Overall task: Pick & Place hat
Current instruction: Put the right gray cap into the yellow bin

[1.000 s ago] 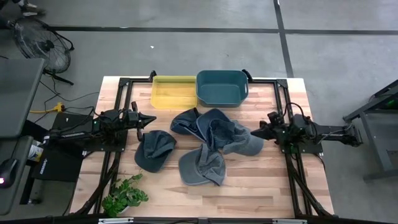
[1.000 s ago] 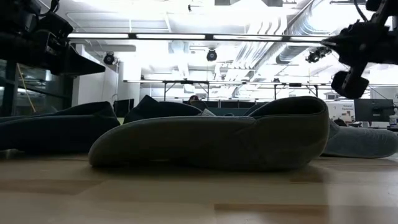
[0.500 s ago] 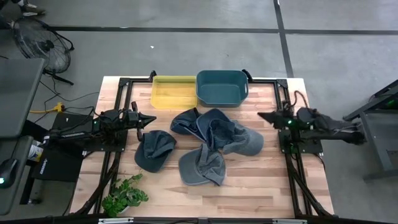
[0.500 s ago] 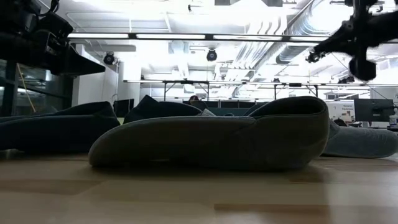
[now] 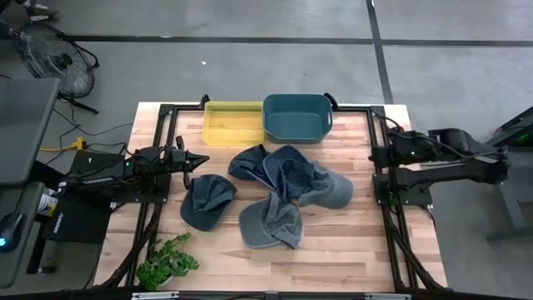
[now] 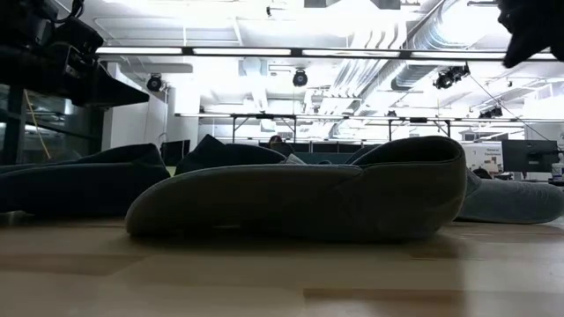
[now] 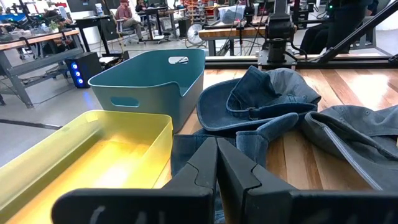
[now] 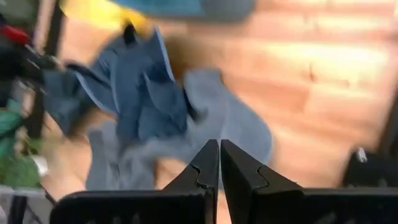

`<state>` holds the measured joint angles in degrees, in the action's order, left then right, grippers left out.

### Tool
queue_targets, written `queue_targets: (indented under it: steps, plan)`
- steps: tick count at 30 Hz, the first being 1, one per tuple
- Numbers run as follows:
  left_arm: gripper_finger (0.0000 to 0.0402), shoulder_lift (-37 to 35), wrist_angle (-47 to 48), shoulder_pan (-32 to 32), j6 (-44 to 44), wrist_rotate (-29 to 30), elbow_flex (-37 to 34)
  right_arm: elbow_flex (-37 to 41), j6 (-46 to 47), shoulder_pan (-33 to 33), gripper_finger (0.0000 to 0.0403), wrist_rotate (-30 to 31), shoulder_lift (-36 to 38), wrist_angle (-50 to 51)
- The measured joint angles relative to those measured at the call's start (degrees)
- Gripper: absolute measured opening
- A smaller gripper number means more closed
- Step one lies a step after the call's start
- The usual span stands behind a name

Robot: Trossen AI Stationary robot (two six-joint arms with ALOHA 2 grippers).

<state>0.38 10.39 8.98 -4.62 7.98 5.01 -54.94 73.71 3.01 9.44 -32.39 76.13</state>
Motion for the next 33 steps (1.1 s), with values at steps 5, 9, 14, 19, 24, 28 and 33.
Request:
queue_targets:
  steps: [5,9,14,19,24,28,33]
  plan:
    - [0.0001,0.0,0.0,0.01,0.01,0.0,0.0,2.78,7.93,0.0,0.0016,-6.05,-1.09,2.19]
    - [0.0001,0.0,0.0,0.01,0.01,0.0,0.0,7.57,10.76,-0.02,0.0043,-11.48,-1.0,-0.47]
    - [0.0001,0.0,0.0,0.01,0.01,0.0,0.01,14.18,13.0,-0.02,0.0106,-17.7,-0.99,-5.86]
    - [0.0001,0.0,0.0,0.0,0.0,0.0,-0.01,13.24,13.39,-0.18,0.0176,-17.32,-2.9,-6.41]
    - [0.0001,0.0,-0.02,0.02,0.02,0.01,0.01,14.76,16.72,-1.75,0.0216,-18.67,-3.29,-9.81]
    - [0.0001,0.0,-0.02,0.01,0.0,-0.01,0.01,15.76,18.68,-3.22,0.0222,-19.19,-4.07,-14.29]
    - [0.0001,0.0,-0.02,0.02,0.02,0.01,0.01,15.72,18.86,-6.4,0.0222,-21.29,-6.25,-20.17]
